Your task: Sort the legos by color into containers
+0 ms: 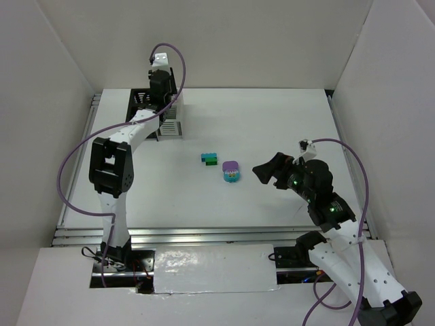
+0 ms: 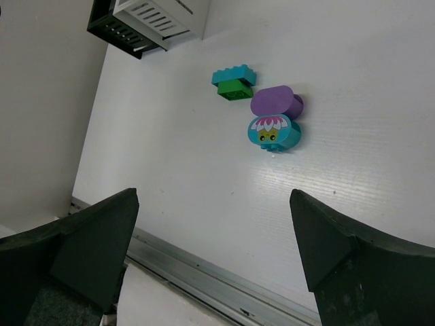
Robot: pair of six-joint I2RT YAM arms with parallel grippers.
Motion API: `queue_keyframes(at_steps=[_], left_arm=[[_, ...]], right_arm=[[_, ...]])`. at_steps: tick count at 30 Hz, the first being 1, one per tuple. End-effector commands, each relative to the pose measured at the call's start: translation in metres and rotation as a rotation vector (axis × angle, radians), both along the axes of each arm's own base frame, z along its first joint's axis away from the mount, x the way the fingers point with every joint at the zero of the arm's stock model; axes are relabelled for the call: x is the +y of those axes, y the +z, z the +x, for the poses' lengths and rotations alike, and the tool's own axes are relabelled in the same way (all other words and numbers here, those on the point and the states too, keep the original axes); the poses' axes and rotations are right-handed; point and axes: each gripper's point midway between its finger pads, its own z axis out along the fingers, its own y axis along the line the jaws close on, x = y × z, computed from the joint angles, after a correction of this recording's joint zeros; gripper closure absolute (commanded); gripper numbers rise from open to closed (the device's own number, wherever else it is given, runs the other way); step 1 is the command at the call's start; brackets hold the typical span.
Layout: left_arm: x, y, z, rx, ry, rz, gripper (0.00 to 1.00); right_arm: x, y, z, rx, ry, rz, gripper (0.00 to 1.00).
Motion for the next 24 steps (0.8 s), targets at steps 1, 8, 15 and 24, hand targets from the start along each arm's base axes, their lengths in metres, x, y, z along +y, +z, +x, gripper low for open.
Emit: queue_keyframes(at_steps=[1,8,15,24], left_arm=[[0.002,0.044,0.0,-0.108,-0.003,-0.008,1.0],[0.002,0.045,-0.001,-0.107,-0.005,-0.011,1.0],[0.011,0.051,-0.009,-0.115,0.035,-0.009,1.0],[0.013,0.052,-0.014,-0.11,0.04,-0.007,1.0]], right_arm=[[-0.003,0.008,0.002,-0.028,-0.017,0.004,0.0],[-0.002,0.007,0.003,-0.024,-0.017,0.011,0.0],[-0.003,0.007,0.002,-0.024,-0.017,0.013,0.0],[-0.001,0.007,0.002,-0.027,-0.012,0.018,0.0]])
